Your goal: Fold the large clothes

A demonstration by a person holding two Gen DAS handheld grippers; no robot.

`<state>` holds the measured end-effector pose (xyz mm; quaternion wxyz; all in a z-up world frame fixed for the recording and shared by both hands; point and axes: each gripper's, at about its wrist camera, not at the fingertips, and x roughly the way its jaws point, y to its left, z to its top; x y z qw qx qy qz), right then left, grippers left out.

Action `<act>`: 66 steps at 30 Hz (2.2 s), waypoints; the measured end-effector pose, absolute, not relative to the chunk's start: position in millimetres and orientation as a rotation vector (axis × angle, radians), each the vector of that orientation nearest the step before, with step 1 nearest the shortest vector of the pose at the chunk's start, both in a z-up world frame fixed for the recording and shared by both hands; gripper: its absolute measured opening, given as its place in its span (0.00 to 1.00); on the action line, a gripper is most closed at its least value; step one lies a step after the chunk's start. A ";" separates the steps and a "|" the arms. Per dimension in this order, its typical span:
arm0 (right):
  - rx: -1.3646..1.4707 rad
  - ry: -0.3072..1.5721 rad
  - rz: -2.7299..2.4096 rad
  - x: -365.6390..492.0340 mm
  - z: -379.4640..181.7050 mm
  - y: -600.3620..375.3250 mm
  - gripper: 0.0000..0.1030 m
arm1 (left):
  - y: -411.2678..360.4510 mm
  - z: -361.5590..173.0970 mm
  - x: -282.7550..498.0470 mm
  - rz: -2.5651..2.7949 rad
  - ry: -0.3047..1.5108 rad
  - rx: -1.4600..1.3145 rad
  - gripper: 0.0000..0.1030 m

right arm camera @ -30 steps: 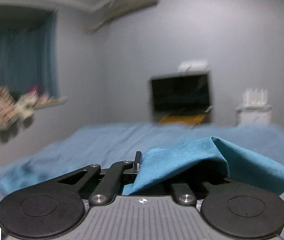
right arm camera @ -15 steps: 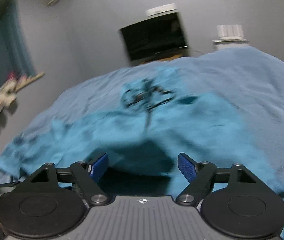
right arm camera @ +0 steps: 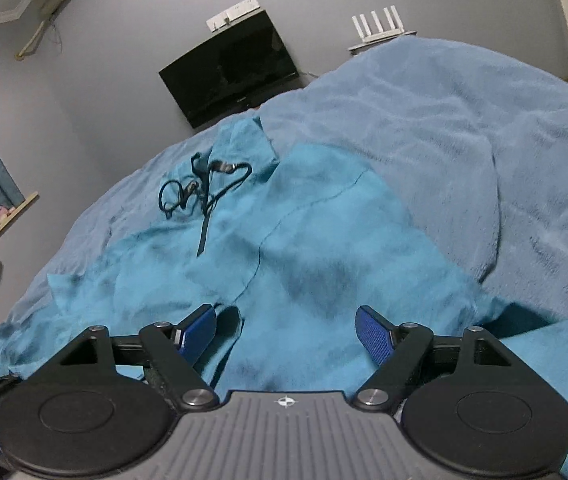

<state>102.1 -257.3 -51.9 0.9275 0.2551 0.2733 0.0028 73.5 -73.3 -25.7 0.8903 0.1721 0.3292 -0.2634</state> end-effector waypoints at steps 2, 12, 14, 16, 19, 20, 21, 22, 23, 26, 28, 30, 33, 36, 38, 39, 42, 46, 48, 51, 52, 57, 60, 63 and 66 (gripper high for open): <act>0.518 0.566 0.018 101.3 -52.4 -259.8 0.77 | -77.1 -34.8 78.1 -0.561 0.712 0.389 0.19; 0.494 0.584 0.036 103.0 -53.3 -251.6 0.77 | 24.6 14.8 87.7 -0.247 0.535 -0.015 0.05; 0.487 0.587 0.037 104.0 -52.6 -248.8 0.77 | 56.1 18.2 87.9 -0.164 0.565 -0.126 0.05; 0.482 0.589 0.037 104.5 -51.6 -246.9 0.77 | 84.3 13.8 85.3 -0.084 0.627 -0.211 0.05; 0.469 0.592 0.036 105.7 -50.4 -244.5 0.76 | 112.3 3.8 81.1 0.029 0.716 -0.293 0.21; 0.463 0.592 0.037 106.7 -49.7 -242.7 0.76 | 120.3 3.1 80.2 0.085 0.725 -0.306 0.34; 0.453 0.592 0.037 106.9 -48.2 -241.1 0.76 | 126.0 3.8 75.9 0.145 0.712 -0.315 0.42; 0.442 0.589 0.036 106.4 -46.6 -240.0 0.76 | 130.4 6.8 73.5 0.194 0.688 -0.324 0.53; 0.431 0.584 0.036 105.6 -44.3 -239.3 0.76 | 133.6 10.2 71.5 0.205 0.660 -0.332 0.56; 0.395 0.552 0.056 103.5 -31.5 -236.5 0.76 | 127.4 16.9 76.3 0.135 0.631 -0.316 0.57; 0.336 0.522 0.066 104.6 -20.6 -232.9 0.77 | 110.0 17.3 85.2 0.060 0.637 -0.263 0.58; 0.262 0.511 0.058 110.8 -12.5 -229.1 0.77 | 87.9 11.2 99.5 -0.019 0.664 -0.214 0.59; 0.183 0.511 0.035 125.1 -13.4 -226.6 0.77 | 60.3 -7.9 114.4 -0.083 0.714 -0.134 0.66; 0.169 0.570 0.025 139.4 -28.9 -228.4 0.77 | 46.3 -36.7 126.9 -0.065 0.784 -0.032 0.66; 0.146 0.621 0.005 147.5 -42.1 -228.5 0.79 | 44.0 -58.1 136.5 -0.050 0.879 -0.013 0.67; 0.139 0.648 -0.006 152.2 -49.5 -228.9 0.81 | 48.2 -64.5 136.9 -0.043 0.912 -0.030 0.67; 0.168 0.708 -0.015 163.6 -67.1 -235.5 0.81 | 54.6 -66.4 137.9 -0.036 0.916 -0.073 0.67; 0.154 0.643 -0.042 153.3 -63.1 -234.9 0.94 | 62.1 -28.1 119.9 -0.006 0.741 -0.088 0.68; 0.163 0.610 -0.056 147.0 -59.5 -235.5 0.96 | 75.7 -0.1 111.5 0.014 0.631 -0.106 0.88; 0.191 0.595 -0.061 141.2 -55.8 -238.7 0.96 | 112.1 33.0 109.0 0.084 0.517 -0.141 0.96; 0.197 0.593 -0.065 140.0 -55.0 -239.4 0.96 | 126.5 40.4 110.5 0.115 0.497 -0.129 0.96; 0.188 0.583 -0.067 136.4 -51.8 -236.5 0.96 | 223.3 35.9 129.3 0.390 0.516 -0.097 0.96; 0.165 0.590 -0.061 137.0 -52.9 -229.8 0.96 | 290.6 12.8 129.7 0.544 0.562 -0.199 0.96; 0.150 0.604 -0.060 137.1 -55.2 -224.2 0.96 | 346.8 -12.1 117.7 0.634 0.585 -0.310 0.96; 0.151 0.615 -0.065 139.3 -57.6 -222.6 0.96 | 388.0 -28.6 103.8 0.624 0.564 -0.473 0.96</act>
